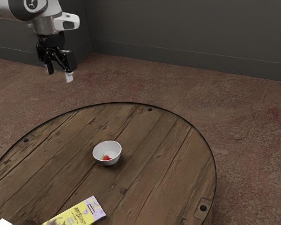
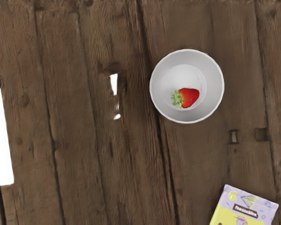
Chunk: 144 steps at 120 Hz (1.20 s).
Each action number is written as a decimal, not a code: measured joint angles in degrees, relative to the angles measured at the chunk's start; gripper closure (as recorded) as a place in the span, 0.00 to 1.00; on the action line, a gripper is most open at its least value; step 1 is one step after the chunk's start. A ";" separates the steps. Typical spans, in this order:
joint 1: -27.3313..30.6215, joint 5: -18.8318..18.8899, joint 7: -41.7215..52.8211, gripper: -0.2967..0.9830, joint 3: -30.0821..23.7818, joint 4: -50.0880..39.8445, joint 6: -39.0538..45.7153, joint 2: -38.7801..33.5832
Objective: Take strawberry from the bowl
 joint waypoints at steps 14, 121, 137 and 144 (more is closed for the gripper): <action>-2.09 0.00 -0.11 0.23 0.07 -0.04 1.17 0.02; -3.30 -1.23 61.04 0.23 -3.43 -31.06 40.31 8.56; -3.48 -1.65 66.06 0.24 -3.43 -30.46 44.65 10.28; -3.46 -1.65 67.93 0.30 -3.43 -29.64 45.82 11.59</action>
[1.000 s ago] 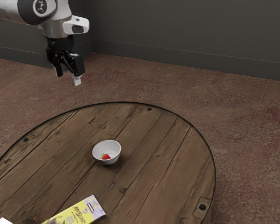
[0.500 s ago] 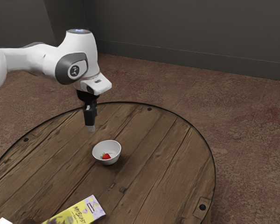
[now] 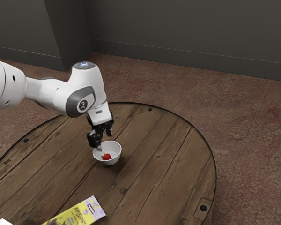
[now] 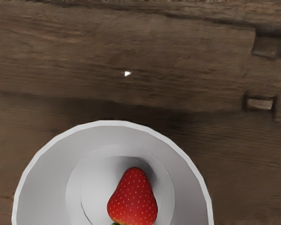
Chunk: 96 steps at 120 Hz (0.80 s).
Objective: Take strawberry from the bowl
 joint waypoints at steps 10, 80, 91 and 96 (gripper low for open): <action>-0.29 0.06 2.37 0.42 0.00 0.27 1.20 1.43; 1.24 -0.31 12.28 0.58 0.00 0.54 5.19 8.05; 1.41 -0.31 13.14 0.58 0.00 1.12 5.31 8.49; 1.48 -0.31 13.49 0.58 0.00 1.42 5.35 8.71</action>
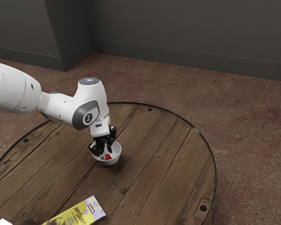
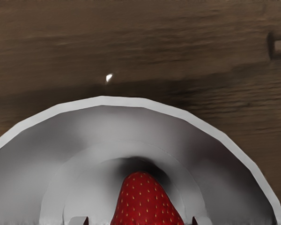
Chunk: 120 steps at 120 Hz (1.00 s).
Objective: Take strawberry from the bowl
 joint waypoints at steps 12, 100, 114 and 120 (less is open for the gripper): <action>-0.31 -0.05 0.75 0.58 0.00 0.24 0.07 0.55; -2.30 -2.10 3.21 0.75 0.29 1.30 -1.98 -10.00; -4.36 -3.11 2.96 0.77 -2.23 3.87 -3.64 -10.41; -4.79 -4.19 2.85 0.77 -4.01 4.87 -4.08 -9.23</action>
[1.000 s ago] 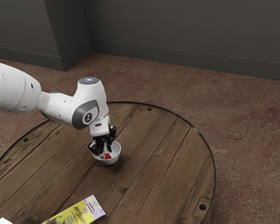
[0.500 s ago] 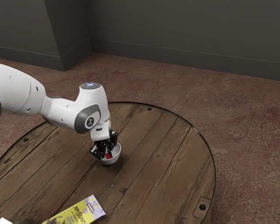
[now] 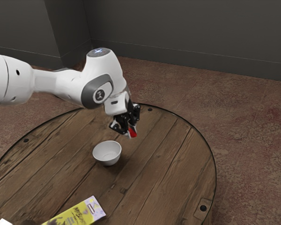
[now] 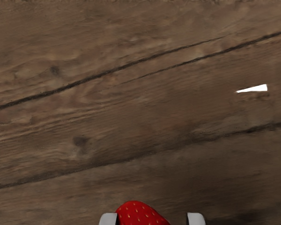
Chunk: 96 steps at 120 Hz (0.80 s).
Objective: Take strawberry from the bowl
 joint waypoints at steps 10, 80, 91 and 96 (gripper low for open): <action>-1.19 -1.85 -0.22 0.78 -2.14 2.16 -0.51 3.86; -1.87 1.55 -12.17 0.30 1.09 4.69 -15.10 -8.18; -1.60 4.52 -19.93 0.28 2.70 7.32 -23.10 -14.32; -1.53 5.30 -23.20 0.27 3.33 8.22 -26.01 -15.22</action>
